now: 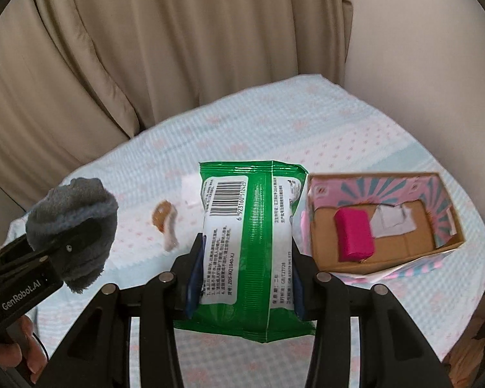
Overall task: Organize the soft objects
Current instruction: 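Grasp the grey fuzzy hat with the left tool while the right tool grasps the green wipes pack, then lower the grey hat and green wipes pack into the box and release both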
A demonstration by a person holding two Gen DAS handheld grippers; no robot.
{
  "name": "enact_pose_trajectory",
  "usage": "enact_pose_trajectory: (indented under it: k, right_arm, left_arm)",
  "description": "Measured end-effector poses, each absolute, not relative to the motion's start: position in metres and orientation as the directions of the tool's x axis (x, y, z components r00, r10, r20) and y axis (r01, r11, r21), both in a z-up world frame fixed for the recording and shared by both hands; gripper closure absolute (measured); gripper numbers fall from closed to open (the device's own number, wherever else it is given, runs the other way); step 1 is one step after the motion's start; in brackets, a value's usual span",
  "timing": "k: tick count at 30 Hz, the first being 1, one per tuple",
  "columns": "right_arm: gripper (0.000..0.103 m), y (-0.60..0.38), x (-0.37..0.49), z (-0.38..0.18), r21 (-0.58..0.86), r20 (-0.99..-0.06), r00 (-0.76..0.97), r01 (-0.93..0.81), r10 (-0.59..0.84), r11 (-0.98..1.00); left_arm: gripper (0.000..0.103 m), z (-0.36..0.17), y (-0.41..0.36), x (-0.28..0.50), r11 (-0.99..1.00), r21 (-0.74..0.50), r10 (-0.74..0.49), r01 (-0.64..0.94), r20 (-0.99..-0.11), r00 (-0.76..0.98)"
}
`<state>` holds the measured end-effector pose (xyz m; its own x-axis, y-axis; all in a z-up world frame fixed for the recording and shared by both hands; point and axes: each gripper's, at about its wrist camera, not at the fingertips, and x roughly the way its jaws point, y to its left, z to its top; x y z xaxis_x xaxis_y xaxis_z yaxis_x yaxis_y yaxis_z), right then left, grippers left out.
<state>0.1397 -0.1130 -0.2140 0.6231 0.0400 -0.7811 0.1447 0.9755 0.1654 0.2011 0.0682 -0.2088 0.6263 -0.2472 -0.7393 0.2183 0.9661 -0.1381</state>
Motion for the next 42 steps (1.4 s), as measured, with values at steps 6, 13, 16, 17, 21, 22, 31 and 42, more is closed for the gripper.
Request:
enact_pose_trajectory:
  k: [6,13,16,17,21,22,31,42]
  right_arm:
    - [0.062,-0.156,0.122,-0.167,0.187,-0.757,0.652,0.153,0.043,0.97]
    - [0.062,-0.237,0.102,-0.141,0.174,-0.761,0.648,0.155,0.033,0.972]
    - [0.062,-0.279,0.101,-0.14,0.162,-0.772,0.635,0.153,0.029,0.975]
    - [0.062,-0.293,0.101,-0.139,0.156,-0.775,0.632,0.152,0.025,0.976]
    - [0.062,-0.343,0.109,-0.147,0.15,-0.793,0.609,0.156,0.024,0.976]
    - [0.062,-0.357,0.113,-0.152,0.147,-0.801,0.598,0.155,0.025,0.977]
    - [0.062,-0.421,0.153,-0.214,0.158,-0.881,0.465,0.121,0.084,0.98]
    - [0.062,-0.454,0.201,-0.314,0.251,-0.942,0.263,0.145,0.208,0.957]
  left_arm:
    - [0.051,-0.163,0.024,0.182,0.965,-0.138,-0.254,0.225,-0.719,0.647]
    - [0.051,-0.145,-0.066,0.174,0.961,-0.149,-0.267,0.232,-0.71,0.651]
    - [0.051,-0.152,-0.112,0.176,0.958,-0.162,-0.28,0.238,-0.722,0.632]
    - [0.051,-0.156,-0.127,0.178,0.957,-0.165,-0.283,0.24,-0.728,0.625]
    - [0.051,-0.18,-0.185,0.191,0.954,-0.171,-0.287,0.245,-0.758,0.586]
    - [0.051,-0.186,-0.195,0.194,0.954,-0.174,-0.288,0.245,-0.765,0.577]
    - [0.051,-0.26,-0.271,0.233,0.959,-0.17,-0.259,0.225,-0.844,0.469]
    - [0.051,-0.339,-0.324,0.281,0.964,-0.125,-0.195,0.234,-0.931,0.31]
